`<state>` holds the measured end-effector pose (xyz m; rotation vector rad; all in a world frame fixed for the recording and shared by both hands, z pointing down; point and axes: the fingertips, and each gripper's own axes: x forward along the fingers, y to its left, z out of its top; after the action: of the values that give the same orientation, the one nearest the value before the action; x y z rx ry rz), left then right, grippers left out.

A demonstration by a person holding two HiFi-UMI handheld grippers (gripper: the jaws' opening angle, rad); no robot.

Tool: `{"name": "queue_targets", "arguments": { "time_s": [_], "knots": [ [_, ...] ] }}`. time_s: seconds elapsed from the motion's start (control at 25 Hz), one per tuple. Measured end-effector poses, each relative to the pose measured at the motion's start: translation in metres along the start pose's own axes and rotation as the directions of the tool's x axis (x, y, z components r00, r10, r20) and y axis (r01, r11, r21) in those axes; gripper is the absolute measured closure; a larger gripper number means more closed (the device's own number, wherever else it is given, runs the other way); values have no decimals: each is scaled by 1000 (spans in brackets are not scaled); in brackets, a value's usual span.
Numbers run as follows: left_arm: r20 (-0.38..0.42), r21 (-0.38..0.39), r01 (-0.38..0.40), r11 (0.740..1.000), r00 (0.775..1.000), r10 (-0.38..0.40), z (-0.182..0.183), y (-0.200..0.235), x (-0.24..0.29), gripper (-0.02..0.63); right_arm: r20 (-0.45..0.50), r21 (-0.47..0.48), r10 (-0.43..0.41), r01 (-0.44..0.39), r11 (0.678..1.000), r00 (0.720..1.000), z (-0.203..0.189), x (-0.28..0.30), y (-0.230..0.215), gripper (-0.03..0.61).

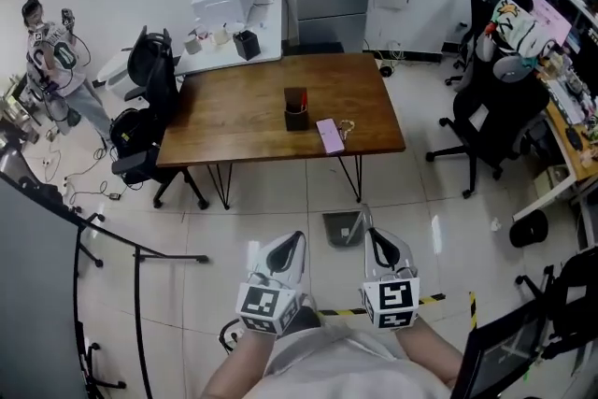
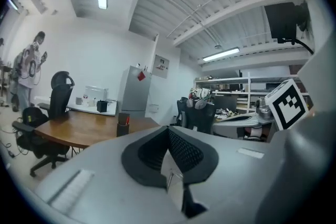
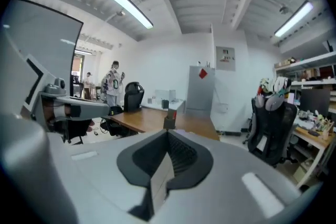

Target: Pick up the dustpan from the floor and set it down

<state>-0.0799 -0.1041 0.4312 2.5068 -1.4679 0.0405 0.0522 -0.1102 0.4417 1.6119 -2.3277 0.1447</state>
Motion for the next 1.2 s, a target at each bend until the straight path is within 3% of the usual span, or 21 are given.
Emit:
{"name": "queue_targets", "arguments": {
  "time_s": [0.24, 0.44, 0.84, 1.2],
  "knots": [
    [89, 35, -33, 999, 996, 30, 16, -68, -43, 598, 106, -22, 103, -101, 995, 989, 19, -74, 3, 575],
    [133, 59, -5, 998, 991, -3, 30, -102, -76, 598, 116, 5, 102, -104, 995, 988, 18, -111, -1, 575],
    [146, 49, 4, 999, 989, -11, 42, -100, -78, 598, 151, 77, 165, -178, 981, 975, 28, -121, 12, 577],
    [142, 54, 1, 999, 990, -9, 38, -97, -72, 598, 140, 12, 181, -185, 983, 973, 23, -121, 16, 577]
  ]
}}
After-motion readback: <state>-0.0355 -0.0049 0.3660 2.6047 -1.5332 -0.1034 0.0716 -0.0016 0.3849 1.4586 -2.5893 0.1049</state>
